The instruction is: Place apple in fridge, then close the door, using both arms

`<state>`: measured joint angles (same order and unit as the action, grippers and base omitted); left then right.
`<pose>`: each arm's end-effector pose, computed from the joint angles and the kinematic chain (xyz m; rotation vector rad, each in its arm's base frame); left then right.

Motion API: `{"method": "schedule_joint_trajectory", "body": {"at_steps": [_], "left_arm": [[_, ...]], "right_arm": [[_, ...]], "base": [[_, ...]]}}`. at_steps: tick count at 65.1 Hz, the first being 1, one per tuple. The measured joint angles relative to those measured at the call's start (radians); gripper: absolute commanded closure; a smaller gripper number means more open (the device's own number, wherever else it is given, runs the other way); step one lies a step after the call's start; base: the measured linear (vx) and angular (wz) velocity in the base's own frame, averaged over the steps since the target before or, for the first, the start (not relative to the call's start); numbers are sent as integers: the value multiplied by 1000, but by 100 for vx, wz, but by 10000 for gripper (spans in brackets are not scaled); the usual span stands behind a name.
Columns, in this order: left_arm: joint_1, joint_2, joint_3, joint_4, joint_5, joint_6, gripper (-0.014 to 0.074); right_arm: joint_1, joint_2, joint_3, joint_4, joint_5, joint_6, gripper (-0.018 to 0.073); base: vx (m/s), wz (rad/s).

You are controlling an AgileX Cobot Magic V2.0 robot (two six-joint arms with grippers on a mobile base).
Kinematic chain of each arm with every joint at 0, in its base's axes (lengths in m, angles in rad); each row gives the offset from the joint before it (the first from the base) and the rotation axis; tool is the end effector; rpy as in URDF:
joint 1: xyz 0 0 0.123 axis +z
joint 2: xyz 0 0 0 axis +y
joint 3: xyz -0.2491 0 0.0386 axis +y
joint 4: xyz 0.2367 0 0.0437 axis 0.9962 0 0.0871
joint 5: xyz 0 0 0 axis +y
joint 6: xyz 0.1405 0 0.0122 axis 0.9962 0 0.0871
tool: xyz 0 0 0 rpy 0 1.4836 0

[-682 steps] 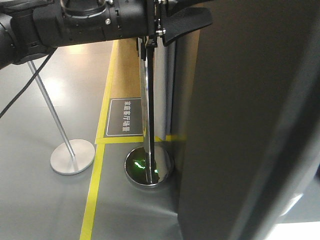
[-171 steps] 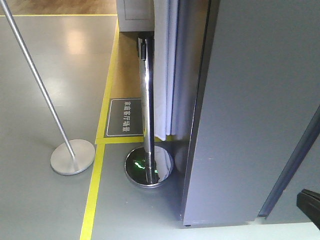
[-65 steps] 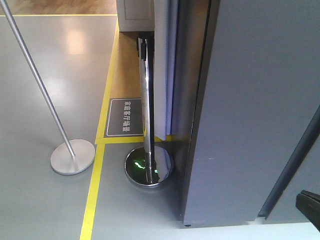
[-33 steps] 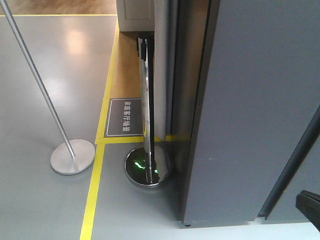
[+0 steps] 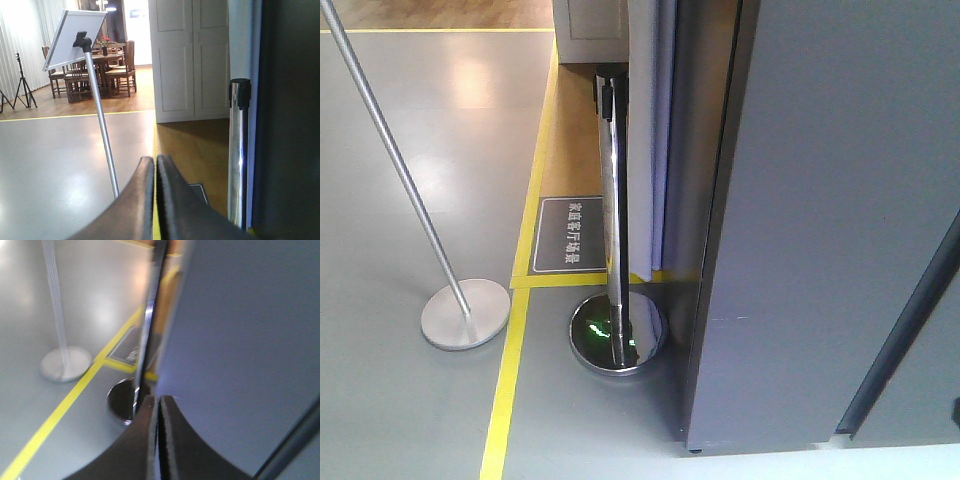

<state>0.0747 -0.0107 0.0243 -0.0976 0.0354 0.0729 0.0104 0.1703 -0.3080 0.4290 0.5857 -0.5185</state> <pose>0.1284 0.0091 0.2047 -0.0733 1.5308 0.0372 0.1195 0.0337 0.2361 -0.3118 1.8556 0.1204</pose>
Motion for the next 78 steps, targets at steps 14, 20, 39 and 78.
{"method": "schedule_joint_trajectory", "body": {"at_steps": [14, 20, 39, 78], "left_arm": [[0, 0, 0, 0, 0, 0, 605], [0, 0, 0, 0, -1, 0, 605], [0, 0, 0, 0, -1, 0, 605], [0, 0, 0, 0, -1, 0, 605]], "right_arm": [[0, -161, 203, -267, -229, 416, 562], [0, -179, 276, -400, -330, 578, 562], [0, -182, 336, -571, -574, 745, 562], [0, -182, 336, -585, -586, 751, 562]], "base": [[0, 0], [0, 0], [0, 0], [0, 0]]}}
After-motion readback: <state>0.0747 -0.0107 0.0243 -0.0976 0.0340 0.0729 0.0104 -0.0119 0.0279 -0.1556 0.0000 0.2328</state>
